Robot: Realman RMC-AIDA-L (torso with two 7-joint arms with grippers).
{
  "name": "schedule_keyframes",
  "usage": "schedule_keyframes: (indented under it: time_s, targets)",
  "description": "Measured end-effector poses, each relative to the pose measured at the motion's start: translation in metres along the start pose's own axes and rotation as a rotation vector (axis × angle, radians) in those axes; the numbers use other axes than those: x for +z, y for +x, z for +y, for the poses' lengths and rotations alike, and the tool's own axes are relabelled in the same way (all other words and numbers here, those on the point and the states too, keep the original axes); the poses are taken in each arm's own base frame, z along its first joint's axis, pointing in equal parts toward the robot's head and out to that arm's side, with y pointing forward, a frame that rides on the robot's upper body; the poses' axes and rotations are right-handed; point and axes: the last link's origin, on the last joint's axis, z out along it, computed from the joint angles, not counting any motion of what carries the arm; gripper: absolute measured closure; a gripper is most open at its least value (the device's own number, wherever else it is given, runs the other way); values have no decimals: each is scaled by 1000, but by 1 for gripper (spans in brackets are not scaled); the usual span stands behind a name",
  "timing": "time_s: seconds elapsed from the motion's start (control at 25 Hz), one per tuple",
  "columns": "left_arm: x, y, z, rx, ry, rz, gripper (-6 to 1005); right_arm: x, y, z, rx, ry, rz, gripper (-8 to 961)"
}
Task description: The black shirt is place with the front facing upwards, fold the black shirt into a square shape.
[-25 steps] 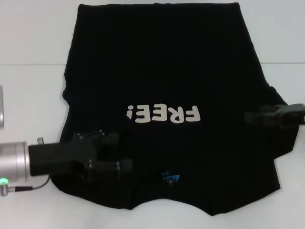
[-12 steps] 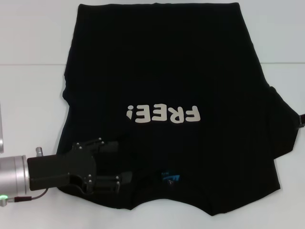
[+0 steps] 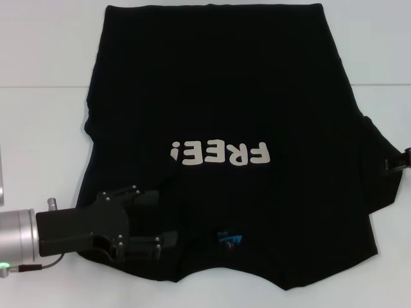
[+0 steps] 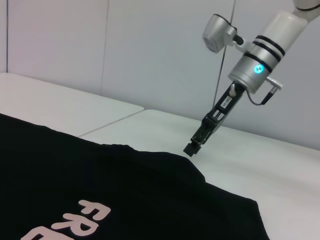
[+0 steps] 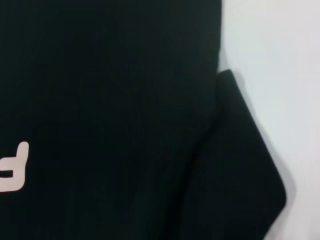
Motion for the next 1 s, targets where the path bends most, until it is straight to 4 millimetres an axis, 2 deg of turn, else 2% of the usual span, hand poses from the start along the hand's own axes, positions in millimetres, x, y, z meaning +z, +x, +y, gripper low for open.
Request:
schedule_keyframes:
  time_s: [0.24, 0.64, 1.0]
  targets:
    - [0, -1, 1, -5, -1, 1, 91, 12, 0, 6, -8, -3, 13, 156]
    - [0, 0, 1, -9, -3, 1, 90, 12, 1, 0, 3, 13, 2, 157]
    - [2, 0, 1, -10, -6, 2, 90, 20, 3, 7, -7, 2, 11, 156]
